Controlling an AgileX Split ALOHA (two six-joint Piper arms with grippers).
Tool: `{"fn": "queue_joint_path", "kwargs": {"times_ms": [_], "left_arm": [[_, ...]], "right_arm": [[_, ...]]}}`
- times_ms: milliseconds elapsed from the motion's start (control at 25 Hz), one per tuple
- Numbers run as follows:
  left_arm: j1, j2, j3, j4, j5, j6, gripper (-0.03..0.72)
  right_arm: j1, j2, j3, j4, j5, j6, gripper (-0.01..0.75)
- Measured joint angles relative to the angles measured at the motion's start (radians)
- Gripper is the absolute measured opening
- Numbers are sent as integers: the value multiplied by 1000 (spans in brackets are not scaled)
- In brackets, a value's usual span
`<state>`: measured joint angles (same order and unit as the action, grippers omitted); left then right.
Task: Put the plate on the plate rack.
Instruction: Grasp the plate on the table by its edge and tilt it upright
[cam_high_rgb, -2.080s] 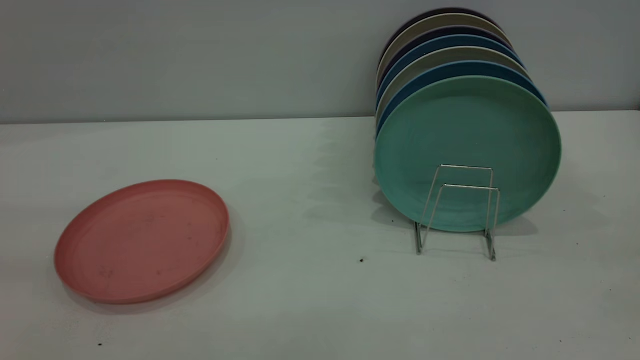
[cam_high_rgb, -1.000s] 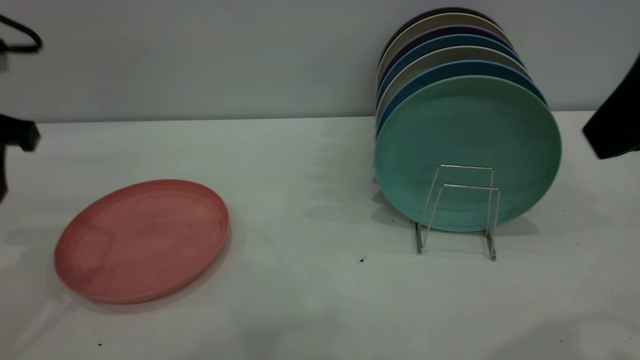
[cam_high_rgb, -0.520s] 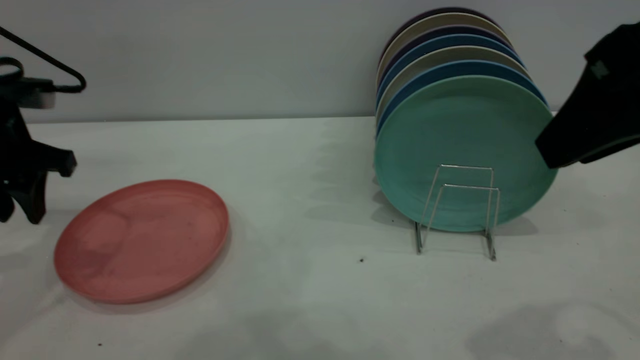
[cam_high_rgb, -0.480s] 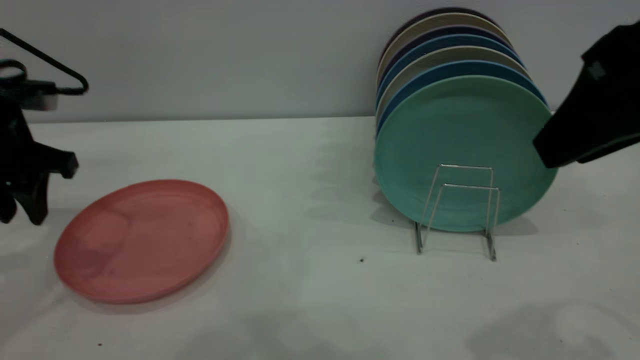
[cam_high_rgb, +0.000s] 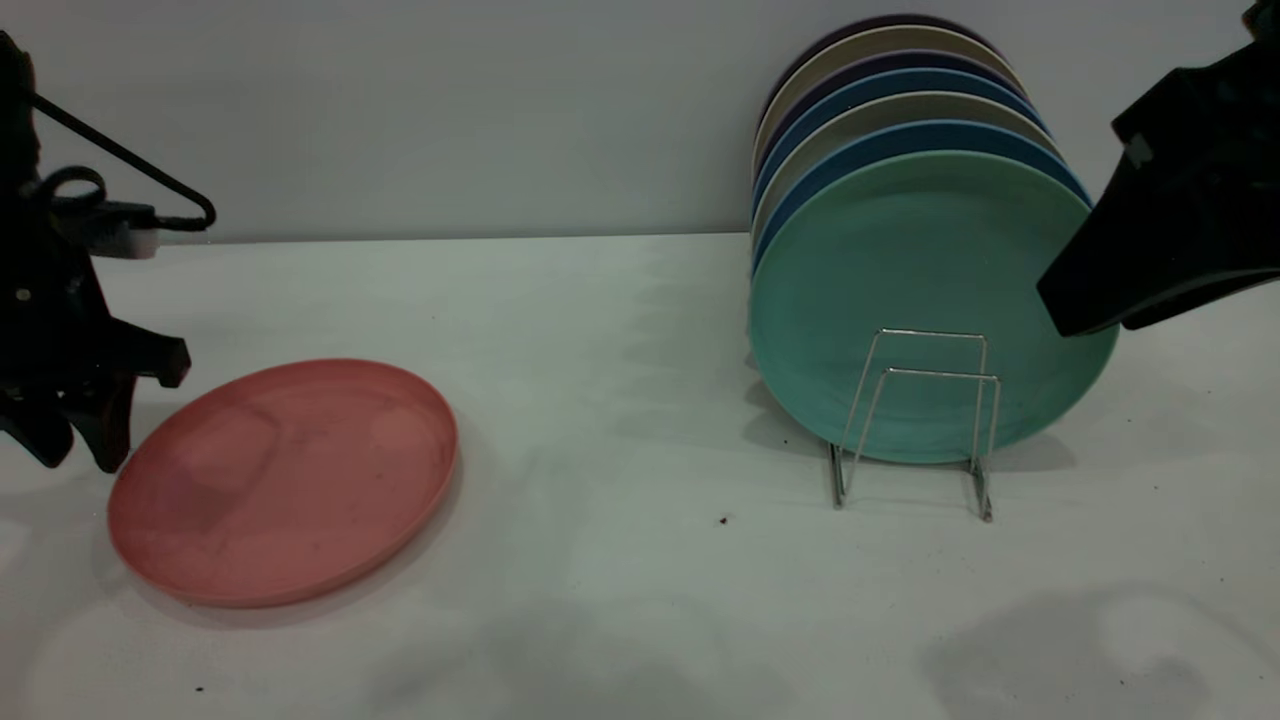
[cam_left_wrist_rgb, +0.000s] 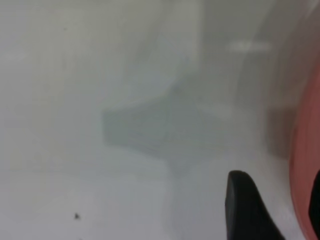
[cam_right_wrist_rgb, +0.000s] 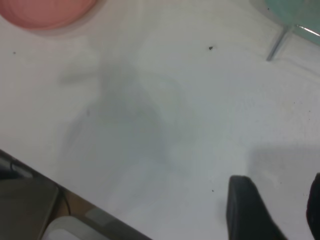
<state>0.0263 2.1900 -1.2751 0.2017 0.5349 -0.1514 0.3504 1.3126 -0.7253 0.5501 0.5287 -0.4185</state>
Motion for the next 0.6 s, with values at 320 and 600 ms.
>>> {"fn": "queue_joint_path", "kwargs": {"times_ms": [320,600], "left_arm": [[0,50,0,-22,-70,2,350],[0,92,-5,-49,-111,21,345]], "right_arm": [[0,1,-1,7,-21,-18,312],[0,1,-1,7,-24,-19,312]]}}
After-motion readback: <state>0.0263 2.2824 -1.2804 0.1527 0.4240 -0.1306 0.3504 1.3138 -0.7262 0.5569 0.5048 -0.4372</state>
